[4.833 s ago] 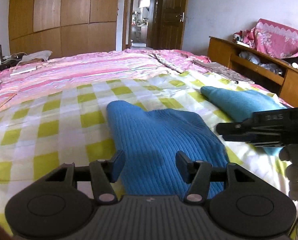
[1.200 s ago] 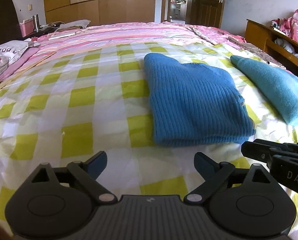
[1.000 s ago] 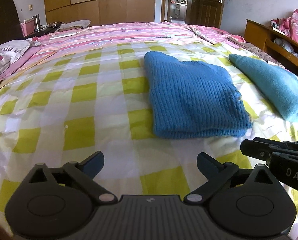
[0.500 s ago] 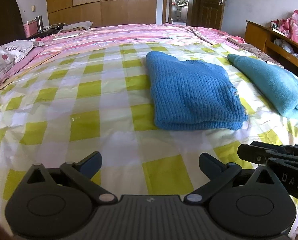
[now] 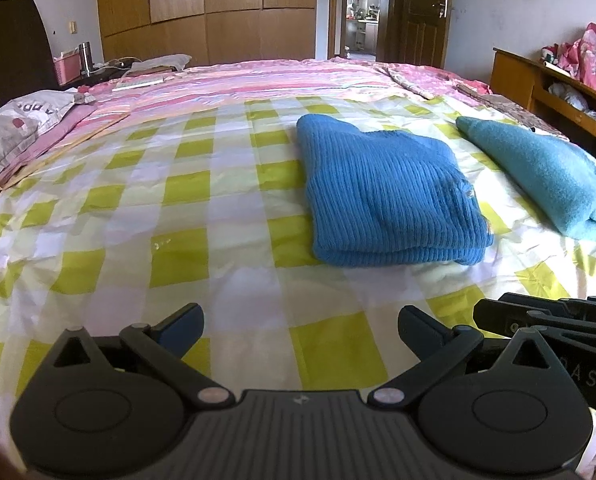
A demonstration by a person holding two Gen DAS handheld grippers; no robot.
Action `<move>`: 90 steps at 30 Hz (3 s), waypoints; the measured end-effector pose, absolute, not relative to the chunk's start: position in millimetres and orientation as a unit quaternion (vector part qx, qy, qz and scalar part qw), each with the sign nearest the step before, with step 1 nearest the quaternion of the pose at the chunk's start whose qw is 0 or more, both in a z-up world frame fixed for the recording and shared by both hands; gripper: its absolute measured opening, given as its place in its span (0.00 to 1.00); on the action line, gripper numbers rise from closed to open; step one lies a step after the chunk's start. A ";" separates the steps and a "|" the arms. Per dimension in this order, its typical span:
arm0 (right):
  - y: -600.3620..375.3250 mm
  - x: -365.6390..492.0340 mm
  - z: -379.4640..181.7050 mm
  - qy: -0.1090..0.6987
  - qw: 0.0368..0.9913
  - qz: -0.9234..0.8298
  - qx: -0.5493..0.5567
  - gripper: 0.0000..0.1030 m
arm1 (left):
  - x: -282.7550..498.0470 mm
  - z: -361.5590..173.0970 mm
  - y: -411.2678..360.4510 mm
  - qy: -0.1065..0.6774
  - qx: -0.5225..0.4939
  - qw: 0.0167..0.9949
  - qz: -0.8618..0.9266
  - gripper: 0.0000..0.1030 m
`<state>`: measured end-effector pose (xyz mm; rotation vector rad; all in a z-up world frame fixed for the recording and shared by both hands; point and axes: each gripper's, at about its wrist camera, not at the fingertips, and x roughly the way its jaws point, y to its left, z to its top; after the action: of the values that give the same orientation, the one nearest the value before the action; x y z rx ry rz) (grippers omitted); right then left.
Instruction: Fold small clothes
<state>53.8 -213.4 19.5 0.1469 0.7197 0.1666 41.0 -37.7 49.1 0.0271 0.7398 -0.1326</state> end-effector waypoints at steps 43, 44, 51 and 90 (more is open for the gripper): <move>-209.4 55.6 17.9 0.366 0.926 0.081 0.052 0.18 | 40.6 48.4 -34.8 0.388 0.009 0.920 -0.054 1.00; -209.3 55.5 18.1 0.366 0.926 0.082 0.051 0.18 | 40.2 48.6 -34.2 0.388 0.007 0.920 -0.055 1.00; -208.0 53.9 19.5 0.367 0.926 0.080 0.044 0.18 | 37.8 48.9 -33.1 0.388 0.006 0.920 -0.056 1.00; -196.6 40.4 22.4 0.367 0.926 0.085 0.027 0.18 | 25.1 42.5 -36.9 0.379 0.045 0.924 -0.031 1.00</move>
<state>40.4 -196.6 22.4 0.0553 0.7522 0.1735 25.1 -36.9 42.5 0.0913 0.7781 -0.0642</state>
